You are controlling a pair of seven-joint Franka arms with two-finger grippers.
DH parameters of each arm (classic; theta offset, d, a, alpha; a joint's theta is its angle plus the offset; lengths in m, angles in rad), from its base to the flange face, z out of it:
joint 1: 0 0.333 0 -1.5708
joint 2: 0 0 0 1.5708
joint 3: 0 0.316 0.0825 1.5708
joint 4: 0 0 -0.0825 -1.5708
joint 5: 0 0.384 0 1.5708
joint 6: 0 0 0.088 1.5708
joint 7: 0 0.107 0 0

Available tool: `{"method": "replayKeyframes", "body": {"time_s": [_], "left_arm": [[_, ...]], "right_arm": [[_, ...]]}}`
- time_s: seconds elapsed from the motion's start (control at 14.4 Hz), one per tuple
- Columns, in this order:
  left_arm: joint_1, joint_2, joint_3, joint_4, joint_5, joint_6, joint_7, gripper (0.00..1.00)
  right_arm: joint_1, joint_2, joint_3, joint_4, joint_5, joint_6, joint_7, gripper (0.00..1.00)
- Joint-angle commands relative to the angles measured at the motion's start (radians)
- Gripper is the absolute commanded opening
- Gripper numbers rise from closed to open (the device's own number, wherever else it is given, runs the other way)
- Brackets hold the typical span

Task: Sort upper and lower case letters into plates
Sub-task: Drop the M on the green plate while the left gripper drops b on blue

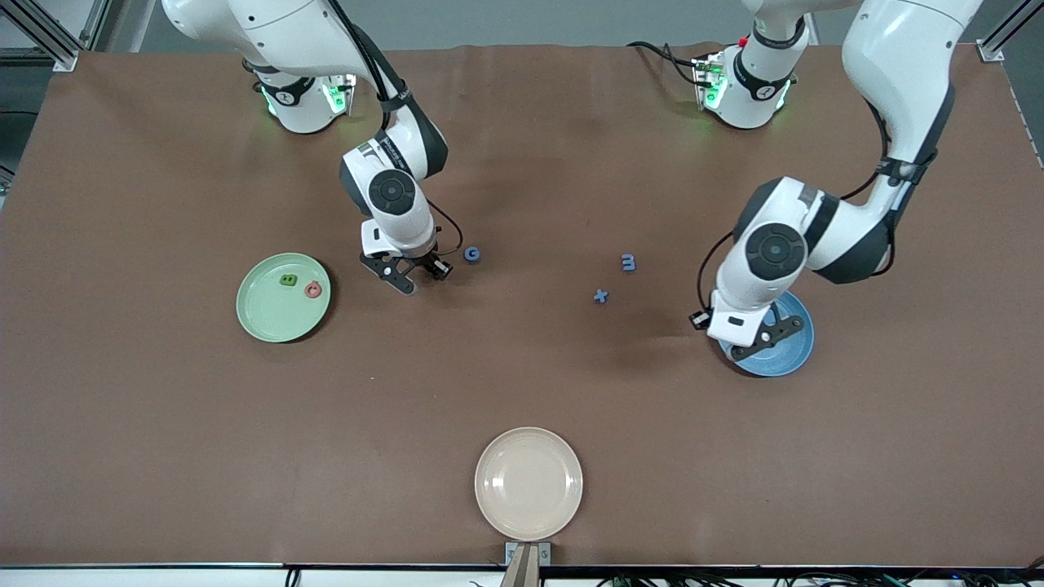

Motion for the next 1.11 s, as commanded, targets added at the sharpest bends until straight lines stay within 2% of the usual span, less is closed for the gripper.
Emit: {"method": "replayKeyframes", "body": {"time_s": [0.0,0.28,0.35,0.69,0.9,0.97,1.04], "left_arm": [[0.083,-0.033,-0.018,-0.112,0.028,0.118,0.138,0.02],[0.184,-0.021,-0.018,-0.189,0.112,0.195,0.262,0.02],[0.198,-0.019,-0.018,-0.199,0.120,0.204,0.284,0.02],[0.240,0.002,-0.018,-0.226,0.123,0.209,0.338,0.04],[0.241,0.010,-0.017,-0.232,0.123,0.210,0.339,0.06],[0.241,0.012,-0.017,-0.230,0.123,0.210,0.339,0.10],[0.241,0.016,-0.018,-0.230,0.123,0.210,0.339,0.20]], "right_arm": [[0.019,-0.005,-0.008,-0.019,0.012,0.009,0.021,0.46],[0.023,-0.008,-0.008,-0.025,0.012,0.007,0.024,0.06],[0.023,-0.008,-0.008,-0.025,0.012,0.006,0.030,0.02],[-0.033,-0.045,-0.017,-0.023,0.007,-0.048,-0.068,0.00],[-0.151,-0.108,-0.017,-0.023,0.007,-0.114,-0.241,0.00],[-0.184,-0.126,-0.017,-0.025,0.007,-0.128,-0.298,0.00],[-0.222,-0.145,-0.017,-0.028,0.007,-0.154,-0.368,0.00]]}}
